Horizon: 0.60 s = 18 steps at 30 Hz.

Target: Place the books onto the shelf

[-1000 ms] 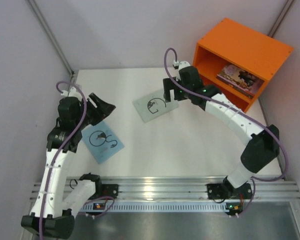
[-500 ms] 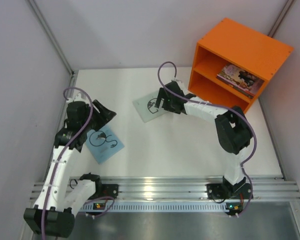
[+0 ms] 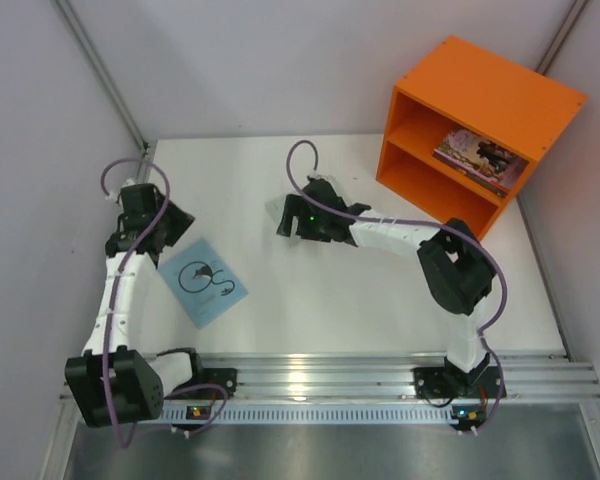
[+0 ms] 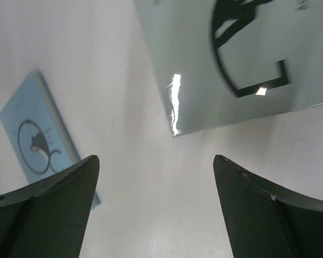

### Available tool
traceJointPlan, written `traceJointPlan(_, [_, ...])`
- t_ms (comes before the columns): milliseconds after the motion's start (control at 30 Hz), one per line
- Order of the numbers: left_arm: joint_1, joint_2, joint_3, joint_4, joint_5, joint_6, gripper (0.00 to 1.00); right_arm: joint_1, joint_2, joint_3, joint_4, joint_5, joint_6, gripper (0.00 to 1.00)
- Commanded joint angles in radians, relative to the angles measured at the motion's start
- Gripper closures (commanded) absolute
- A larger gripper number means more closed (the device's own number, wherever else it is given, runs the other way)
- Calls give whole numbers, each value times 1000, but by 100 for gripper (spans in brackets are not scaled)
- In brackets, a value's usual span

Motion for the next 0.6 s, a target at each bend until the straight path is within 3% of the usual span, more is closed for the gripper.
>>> traceJointPlan(0, [162, -19, -114, -1, -6, -30, 57, 100, -10, 40, 69, -164, -121, 14])
traceJointPlan(200, [316, 46, -211, -6, -37, 17, 66, 218, 79, 74, 129, -236, -161, 22])
traceJointPlan(267, [356, 104, -222, -23, 32, 36, 69, 238, 85, 45, 161, -210, -114, 29])
traceJointPlan(367, [376, 158, -271, 0, 112, 47, 74, 267, 39, -35, 193, -152, -45, 33])
traceJointPlan(567, [370, 199, -450, 95, 238, 4, 97, 270, -181, -256, 223, -67, -43, 30])
